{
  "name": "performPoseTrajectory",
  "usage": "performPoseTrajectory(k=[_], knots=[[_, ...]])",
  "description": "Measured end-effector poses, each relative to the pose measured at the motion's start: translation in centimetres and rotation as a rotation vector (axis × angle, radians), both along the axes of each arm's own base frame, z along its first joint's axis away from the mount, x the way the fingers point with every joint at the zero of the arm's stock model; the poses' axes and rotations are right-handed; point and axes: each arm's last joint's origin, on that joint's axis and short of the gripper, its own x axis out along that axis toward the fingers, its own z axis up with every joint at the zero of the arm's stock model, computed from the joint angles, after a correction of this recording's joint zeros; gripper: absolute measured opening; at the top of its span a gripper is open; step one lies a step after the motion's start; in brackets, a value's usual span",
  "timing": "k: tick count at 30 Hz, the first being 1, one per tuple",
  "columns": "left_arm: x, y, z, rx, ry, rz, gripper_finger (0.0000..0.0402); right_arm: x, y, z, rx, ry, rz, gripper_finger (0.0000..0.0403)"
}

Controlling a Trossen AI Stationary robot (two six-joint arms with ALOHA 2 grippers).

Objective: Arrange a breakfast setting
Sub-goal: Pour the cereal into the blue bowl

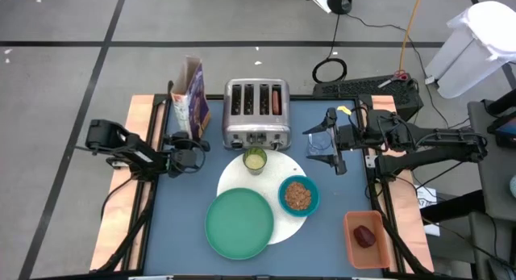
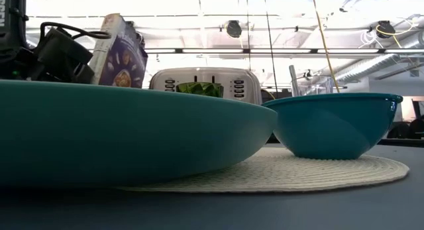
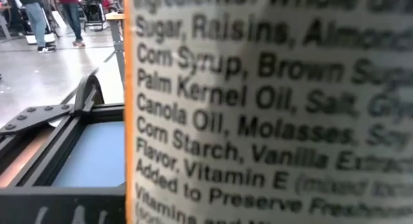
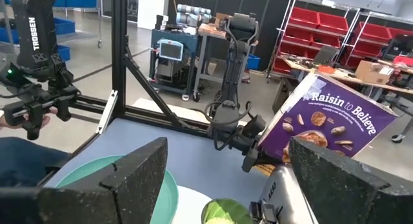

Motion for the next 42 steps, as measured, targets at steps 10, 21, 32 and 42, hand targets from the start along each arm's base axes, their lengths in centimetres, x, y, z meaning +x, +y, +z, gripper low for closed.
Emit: performPoseTrajectory(k=[10, 21, 32, 42], knots=[[0.1, 0.0, 0.0, -0.002, 0.035, -0.026, 0.0168, 0.0, 0.0, 0.0, -0.047, -0.004, 0.004, 0.0318], [0.1, -0.1, -0.1, 0.0, 0.057, -0.036, 0.0168, 0.7, -0.2, -0.5, -0.046, 0.023, -0.004, 0.0318], [0.1, -0.1, -0.1, 0.0, 0.057, -0.036, 0.0168, 0.9, -1.5, -0.7, -0.012, 0.037, -0.076, 0.0318], [0.1, -0.1, -0.2, -0.023, 0.052, -0.065, 0.0205, 1.5, -1.9, -1.1, -0.009, 0.067, -0.091, 0.0318]])
